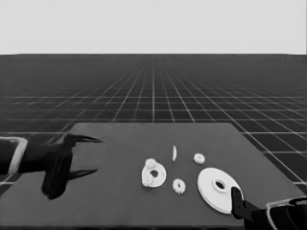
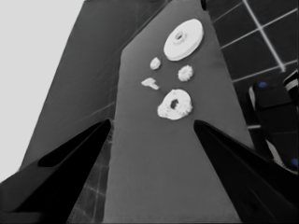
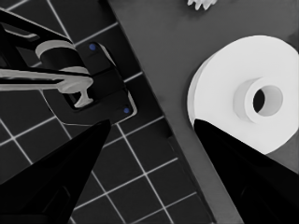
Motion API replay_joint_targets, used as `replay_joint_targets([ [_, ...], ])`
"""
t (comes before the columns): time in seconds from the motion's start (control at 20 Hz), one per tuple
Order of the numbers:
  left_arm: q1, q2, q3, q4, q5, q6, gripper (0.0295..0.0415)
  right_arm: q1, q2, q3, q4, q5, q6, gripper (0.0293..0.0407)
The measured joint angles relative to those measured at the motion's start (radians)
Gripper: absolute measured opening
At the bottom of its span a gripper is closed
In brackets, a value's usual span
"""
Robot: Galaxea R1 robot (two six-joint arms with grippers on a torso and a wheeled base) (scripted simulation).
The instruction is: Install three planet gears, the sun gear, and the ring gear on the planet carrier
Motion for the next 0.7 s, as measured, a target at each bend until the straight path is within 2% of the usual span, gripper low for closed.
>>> replay_joint_targets([
  [0.05, -0.001, -0.004, 0.003, 0.000, -0.002, 0.004, 0.0385, 0.322, 0.244, -0.307, 0.424, -0.155, 0.343, 0.0396],
  [0.1, -0.001, -0.006, 0.005, 0.001, -0.003, 0.006, 0.0385, 0.408, 0.436, -0.671, 0.520, -0.199, 0.438, 0.0393],
  [0.15, -0.002, -0.007, 0.007, 0.001, -0.003, 0.007, 0.0385, 0.404, 0.561, -0.935, 0.550, -0.230, 0.459, 0.0389],
  [0.25, -0.002, -0.008, 0.008, 0.001, -0.004, 0.008, 0.0385, 0.396, 0.710, -1.253, 0.579, -0.261, 0.439, 0.0385],
  [0.35, -0.002, -0.008, 0.008, 0.001, -0.004, 0.009, 0.0385, 0.392, 0.778, -1.398, 0.589, -0.272, 0.413, 0.0385],
  [0.5, -0.002, -0.008, 0.008, 0.001, -0.004, 0.009, 0.0385, 0.390, 0.812, -1.472, 0.593, -0.276, 0.396, 0.0385],
  [0.6, -0.002, -0.008, 0.008, 0.001, -0.004, 0.009, 0.0385, 0.277, 0.858, -1.572, 0.526, -0.184, 0.355, 0.0385],
  [0.7, -0.002, -0.008, 0.008, 0.001, -0.004, 0.009, 0.0385, 0.236, 0.886, -1.633, 0.511, -0.149, 0.329, 0.0385],
])
